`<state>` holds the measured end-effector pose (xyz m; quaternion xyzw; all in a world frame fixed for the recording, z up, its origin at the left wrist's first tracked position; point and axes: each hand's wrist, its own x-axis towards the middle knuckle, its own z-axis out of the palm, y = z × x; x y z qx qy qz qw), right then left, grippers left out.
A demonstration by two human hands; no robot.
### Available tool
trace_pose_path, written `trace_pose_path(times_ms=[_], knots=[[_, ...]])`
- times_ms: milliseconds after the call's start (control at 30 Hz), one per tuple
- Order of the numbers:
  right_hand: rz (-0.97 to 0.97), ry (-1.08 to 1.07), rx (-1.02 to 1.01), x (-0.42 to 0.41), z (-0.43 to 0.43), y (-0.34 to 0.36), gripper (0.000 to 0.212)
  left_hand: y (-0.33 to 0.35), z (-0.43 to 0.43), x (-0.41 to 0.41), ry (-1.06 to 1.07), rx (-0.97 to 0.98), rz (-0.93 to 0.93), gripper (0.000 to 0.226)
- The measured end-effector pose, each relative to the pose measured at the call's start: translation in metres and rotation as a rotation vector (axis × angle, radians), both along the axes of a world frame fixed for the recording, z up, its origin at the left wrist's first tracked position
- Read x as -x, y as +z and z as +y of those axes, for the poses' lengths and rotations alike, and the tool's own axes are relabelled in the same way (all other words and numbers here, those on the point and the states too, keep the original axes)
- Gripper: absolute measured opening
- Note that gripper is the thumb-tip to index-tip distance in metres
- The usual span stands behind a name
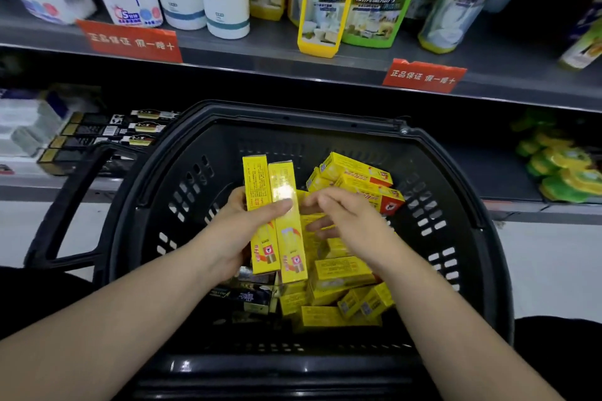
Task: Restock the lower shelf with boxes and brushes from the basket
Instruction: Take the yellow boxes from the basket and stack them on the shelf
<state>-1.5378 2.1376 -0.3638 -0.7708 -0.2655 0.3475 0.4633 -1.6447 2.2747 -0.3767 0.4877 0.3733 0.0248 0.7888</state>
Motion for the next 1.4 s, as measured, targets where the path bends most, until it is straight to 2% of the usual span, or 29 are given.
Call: trace_pose_path(times_ms=[67,100,133,200,300,433,533,633,700,867,1067,1167,1300,1400], knots=[[-0.127,0.039,0.109,-0.025,-0.026,-0.007,0.016,-0.002,-0.002,-0.004,-0.012,0.016,0.011,0.074],[-0.230,0.098,0.243,-0.036,-0.040,-0.013,0.018,-0.004,-0.004,-0.005,-0.025,0.016,0.031,0.072],[-0.303,0.178,0.397,-0.044,-0.053,-0.020,0.032,-0.007,-0.006,-0.006,-0.039,0.012,0.059,0.069],[-0.293,0.284,0.595,-0.052,-0.071,-0.034,0.055,-0.012,-0.008,-0.006,-0.068,0.018,0.120,0.057],[-0.364,0.307,0.576,-0.054,-0.079,-0.051,0.053,-0.016,-0.009,-0.005,-0.127,0.033,0.192,0.045],[-0.635,0.341,0.564,-0.055,-0.074,-0.051,0.047,-0.020,-0.011,-0.005,-0.130,0.032,0.216,0.059],[-0.515,0.057,0.280,-0.044,-0.066,-0.032,0.030,-0.020,-0.012,-0.005,-0.125,0.093,0.170,0.049],[-0.436,-0.116,0.177,-0.028,-0.053,-0.018,0.042,-0.023,-0.014,-0.006,-0.131,0.110,0.128,0.056],[-0.336,-0.118,0.185,-0.014,-0.044,-0.020,0.044,-0.023,-0.018,-0.007,-0.155,0.125,0.118,0.057],[0.086,-0.061,0.099,0.000,-0.031,-0.036,0.027,-0.025,-0.023,-0.005,-0.138,0.225,0.112,0.050],[0.237,-0.091,-0.009,-0.012,-0.036,-0.039,0.006,-0.023,-0.024,-0.003,-0.183,0.174,0.076,0.055],[0.298,-0.094,-0.030,-0.011,-0.037,-0.042,0.033,-0.020,-0.025,-0.003,-0.177,0.141,0.057,0.058],[0.357,-0.019,-0.056,-0.005,-0.037,-0.044,0.083,-0.015,-0.027,-0.008,-0.153,0.066,0.036,0.065],[0.309,0.009,-0.051,-0.006,-0.044,-0.040,0.092,-0.009,-0.025,-0.016,-0.168,0.014,0.016,0.059]])
